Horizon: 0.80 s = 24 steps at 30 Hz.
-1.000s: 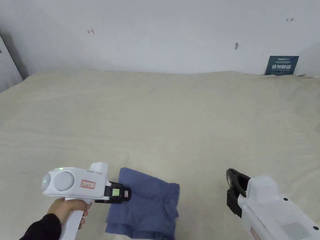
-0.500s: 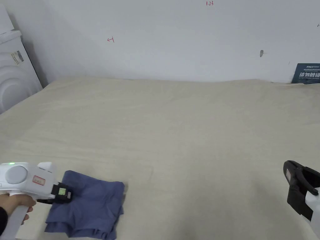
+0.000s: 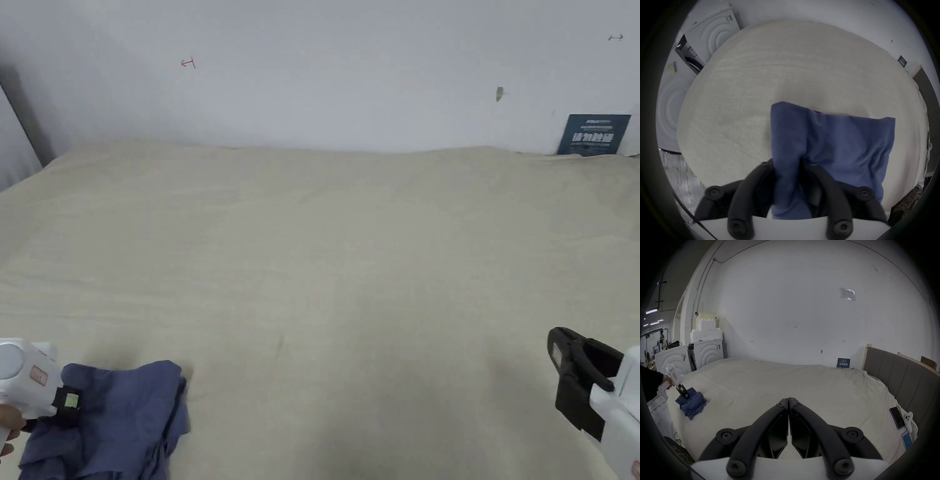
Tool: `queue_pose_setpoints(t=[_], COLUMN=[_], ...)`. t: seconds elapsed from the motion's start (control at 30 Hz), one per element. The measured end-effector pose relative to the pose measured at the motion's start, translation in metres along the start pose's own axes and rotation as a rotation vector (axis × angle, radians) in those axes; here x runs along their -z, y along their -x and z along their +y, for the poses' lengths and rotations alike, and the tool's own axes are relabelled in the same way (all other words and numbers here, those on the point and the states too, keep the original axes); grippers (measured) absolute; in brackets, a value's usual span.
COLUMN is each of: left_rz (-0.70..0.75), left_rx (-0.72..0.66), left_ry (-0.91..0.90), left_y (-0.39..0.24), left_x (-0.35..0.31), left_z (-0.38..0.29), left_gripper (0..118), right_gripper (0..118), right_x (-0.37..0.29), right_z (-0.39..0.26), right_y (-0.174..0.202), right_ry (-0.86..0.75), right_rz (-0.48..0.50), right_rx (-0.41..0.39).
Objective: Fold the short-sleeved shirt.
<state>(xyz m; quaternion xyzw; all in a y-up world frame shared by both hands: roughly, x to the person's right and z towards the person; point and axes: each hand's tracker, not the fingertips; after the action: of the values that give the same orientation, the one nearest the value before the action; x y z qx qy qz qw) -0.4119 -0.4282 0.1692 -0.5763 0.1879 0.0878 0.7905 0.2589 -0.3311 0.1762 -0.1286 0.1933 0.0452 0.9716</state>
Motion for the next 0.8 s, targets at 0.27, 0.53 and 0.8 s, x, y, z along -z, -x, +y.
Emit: queue_pose_setpoints(t=[0.27,0.53,0.8], left_rz=[-0.022,-0.058,-0.056], left_rx=[-0.059,-0.131,-0.014], left_ry=[-0.408,-0.803,-1.057], left_y=[-0.039,-0.103,-0.186], left_x=[-0.1,-0.232,-0.305], left_z=[-0.031,-0.057,-0.092], left_gripper=[97,97,96], right_gripper=[0,0,0], right_x=[-0.018,-0.036,-0.046], right_z=[0.009,0.036,0.058], right_y=[-0.014,-0.018,-0.022], right_ry=[-0.021,-0.086,-0.157], right_rz=[-0.009,-0.059,-0.125], right_rx=[0.031,0.025,0.025])
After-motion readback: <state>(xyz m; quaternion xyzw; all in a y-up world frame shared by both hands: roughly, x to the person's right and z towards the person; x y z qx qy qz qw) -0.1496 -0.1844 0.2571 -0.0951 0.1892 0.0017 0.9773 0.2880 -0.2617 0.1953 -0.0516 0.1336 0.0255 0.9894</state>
